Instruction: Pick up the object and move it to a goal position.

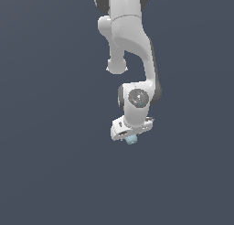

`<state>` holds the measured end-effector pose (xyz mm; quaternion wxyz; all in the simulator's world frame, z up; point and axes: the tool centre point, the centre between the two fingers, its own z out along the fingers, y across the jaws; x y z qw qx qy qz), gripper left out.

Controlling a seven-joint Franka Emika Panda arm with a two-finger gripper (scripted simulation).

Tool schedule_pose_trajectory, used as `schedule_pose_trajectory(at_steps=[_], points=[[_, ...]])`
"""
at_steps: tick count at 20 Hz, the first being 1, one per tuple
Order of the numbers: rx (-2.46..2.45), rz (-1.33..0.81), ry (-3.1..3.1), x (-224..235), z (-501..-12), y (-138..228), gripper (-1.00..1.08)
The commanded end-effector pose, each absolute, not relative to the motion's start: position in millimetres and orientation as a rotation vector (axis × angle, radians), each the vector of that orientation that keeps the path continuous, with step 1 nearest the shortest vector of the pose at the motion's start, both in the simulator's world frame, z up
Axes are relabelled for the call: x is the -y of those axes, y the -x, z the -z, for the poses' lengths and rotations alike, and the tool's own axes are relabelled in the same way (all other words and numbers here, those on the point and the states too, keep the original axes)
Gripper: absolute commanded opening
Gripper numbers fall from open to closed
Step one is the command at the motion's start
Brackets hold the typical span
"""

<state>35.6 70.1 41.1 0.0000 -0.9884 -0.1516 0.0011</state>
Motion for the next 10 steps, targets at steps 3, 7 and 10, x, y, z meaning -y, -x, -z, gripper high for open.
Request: schedule_pose_trajectory(at_steps=[3,7,10], points=[[0.476,0.0,3.105,-70.2,-39.8,-36.9,-1.0],[0.476,0.0,3.105,-70.2,-39.8,-36.9,-1.0],[0.476,0.0,3.105,-70.2,-39.8,-36.9,-1.0]])
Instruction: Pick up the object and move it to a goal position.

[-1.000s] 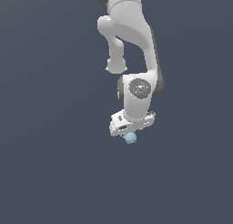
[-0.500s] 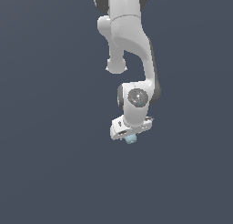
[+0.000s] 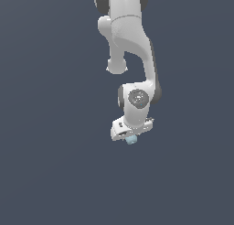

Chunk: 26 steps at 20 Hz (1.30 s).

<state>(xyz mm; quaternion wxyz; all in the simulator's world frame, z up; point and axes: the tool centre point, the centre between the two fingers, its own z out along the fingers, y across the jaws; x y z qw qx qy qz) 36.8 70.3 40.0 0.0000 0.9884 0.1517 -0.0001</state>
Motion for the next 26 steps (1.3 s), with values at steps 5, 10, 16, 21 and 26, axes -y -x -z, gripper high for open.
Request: schedule_pose_trajectory(at_steps=[5,10,16,21,26], points=[[-0.476,0.0,-3.105,-70.0,-41.6,-36.0,-1.0],[-0.476,0.0,-3.105,-68.4,-52.7,-30.4,-1.0],[-0.477,0.0,-3.105,-64.7,-80.1,-16.8,-1.0],[-0.477,0.0,-3.104,-59.8,-114.8,0.4,-1.0],[-0.477,0.0,-3.104,-53.9,-157.0,20.8,-1.0]])
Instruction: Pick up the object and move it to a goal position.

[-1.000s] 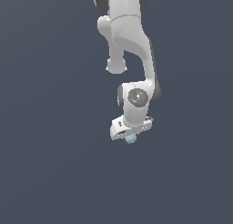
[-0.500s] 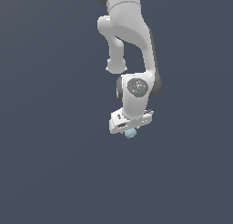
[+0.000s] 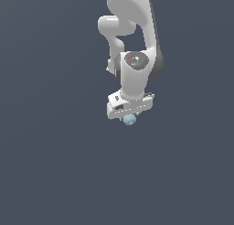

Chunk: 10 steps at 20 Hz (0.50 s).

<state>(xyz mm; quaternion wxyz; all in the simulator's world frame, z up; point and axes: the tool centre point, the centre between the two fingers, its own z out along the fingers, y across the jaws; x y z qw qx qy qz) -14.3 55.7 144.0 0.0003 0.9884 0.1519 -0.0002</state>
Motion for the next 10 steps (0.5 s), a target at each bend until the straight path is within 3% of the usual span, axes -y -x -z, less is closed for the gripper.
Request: schedule_pose_trajectory(at_steps=[1,10], points=[[-0.477,0.0,-3.104,-52.7,-165.6,24.9,-1.0],[-0.477,0.0,-3.105,-43.8,-232.3,55.1,-1.0]])
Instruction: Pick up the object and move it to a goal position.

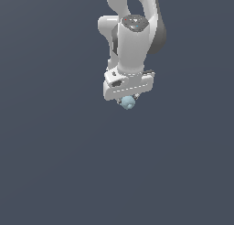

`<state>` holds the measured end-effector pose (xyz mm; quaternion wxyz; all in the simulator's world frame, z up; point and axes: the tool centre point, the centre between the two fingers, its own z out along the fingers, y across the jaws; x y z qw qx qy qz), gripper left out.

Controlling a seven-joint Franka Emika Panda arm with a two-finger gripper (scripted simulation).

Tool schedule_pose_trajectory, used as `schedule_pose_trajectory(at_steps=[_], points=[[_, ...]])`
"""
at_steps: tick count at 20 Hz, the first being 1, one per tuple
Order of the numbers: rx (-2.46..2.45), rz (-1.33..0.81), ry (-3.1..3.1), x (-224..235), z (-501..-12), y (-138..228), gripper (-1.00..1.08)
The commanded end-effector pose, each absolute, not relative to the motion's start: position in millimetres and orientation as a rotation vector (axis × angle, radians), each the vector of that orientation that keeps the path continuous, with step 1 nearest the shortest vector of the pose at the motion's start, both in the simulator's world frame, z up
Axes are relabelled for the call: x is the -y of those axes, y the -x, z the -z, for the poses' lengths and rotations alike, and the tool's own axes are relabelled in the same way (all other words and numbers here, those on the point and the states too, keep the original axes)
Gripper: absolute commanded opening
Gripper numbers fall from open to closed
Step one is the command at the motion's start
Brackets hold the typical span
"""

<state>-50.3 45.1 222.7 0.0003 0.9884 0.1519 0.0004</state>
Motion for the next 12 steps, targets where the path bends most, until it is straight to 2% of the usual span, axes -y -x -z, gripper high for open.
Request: schedule_pose_trajectory(at_steps=[1,12], points=[[-0.477,0.0,-3.105,-43.1,-237.8,57.4,-1.0],[-0.477,0.0,-3.106,-39.0,-267.9,68.7,-1.0]])
